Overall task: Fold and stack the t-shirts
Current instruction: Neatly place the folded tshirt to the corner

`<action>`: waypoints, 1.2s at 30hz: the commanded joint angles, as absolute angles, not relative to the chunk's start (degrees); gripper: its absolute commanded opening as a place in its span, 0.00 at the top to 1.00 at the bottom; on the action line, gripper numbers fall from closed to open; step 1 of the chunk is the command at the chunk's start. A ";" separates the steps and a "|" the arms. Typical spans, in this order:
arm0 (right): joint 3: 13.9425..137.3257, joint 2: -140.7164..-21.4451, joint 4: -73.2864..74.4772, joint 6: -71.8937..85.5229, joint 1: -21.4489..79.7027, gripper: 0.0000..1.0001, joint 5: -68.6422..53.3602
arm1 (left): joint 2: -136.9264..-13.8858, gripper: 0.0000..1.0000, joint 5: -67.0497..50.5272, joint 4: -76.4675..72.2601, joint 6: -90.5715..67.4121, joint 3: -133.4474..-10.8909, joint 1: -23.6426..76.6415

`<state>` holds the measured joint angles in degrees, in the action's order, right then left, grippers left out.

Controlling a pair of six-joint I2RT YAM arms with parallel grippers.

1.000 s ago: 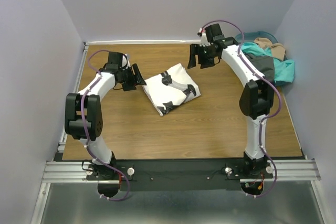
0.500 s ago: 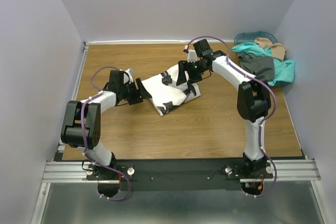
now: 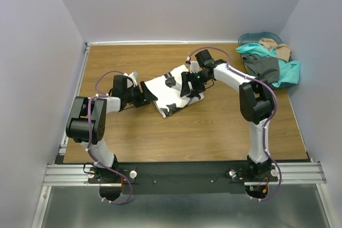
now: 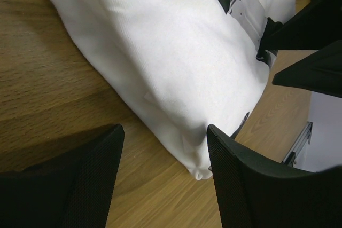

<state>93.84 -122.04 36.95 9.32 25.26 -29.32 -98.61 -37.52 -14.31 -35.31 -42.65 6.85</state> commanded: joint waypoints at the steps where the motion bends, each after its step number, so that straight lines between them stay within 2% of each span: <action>1: 92.29 -120.85 36.12 8.26 25.84 0.21 -29.97 | -100.37 0.28 -36.22 -15.55 -36.03 -41.22 7.03; 20: 92.99 -121.20 36.12 8.53 26.89 0.21 -30.32 | -105.47 0.31 -35.95 -16.52 -37.88 -42.27 7.21; 23: 92.99 -121.46 36.12 8.53 26.90 0.21 -30.41 | -105.73 0.41 -35.86 -16.44 -37.97 -42.45 7.21; 24: 92.99 -121.46 36.12 8.61 26.98 0.21 -30.41 | -105.99 0.50 -35.51 -15.83 -37.97 -42.63 7.21; 29: 92.99 -121.38 36.12 8.70 26.98 0.21 -30.59 | -107.22 0.76 -34.11 -13.28 -37.44 -44.38 7.21; 34: 93.25 -120.68 36.21 9.14 26.98 0.21 -30.41 | -108.10 0.85 -30.60 -7.40 -35.52 -48.41 7.21; 36: 93.34 -119.89 36.21 9.49 26.98 0.21 -29.97 | -108.89 0.92 -28.05 -3.37 -33.41 -50.18 7.21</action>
<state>93.25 -122.04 36.47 9.13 26.33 -29.45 -106.19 -36.75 -13.78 -38.39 -47.83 6.90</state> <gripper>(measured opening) 0.788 0.127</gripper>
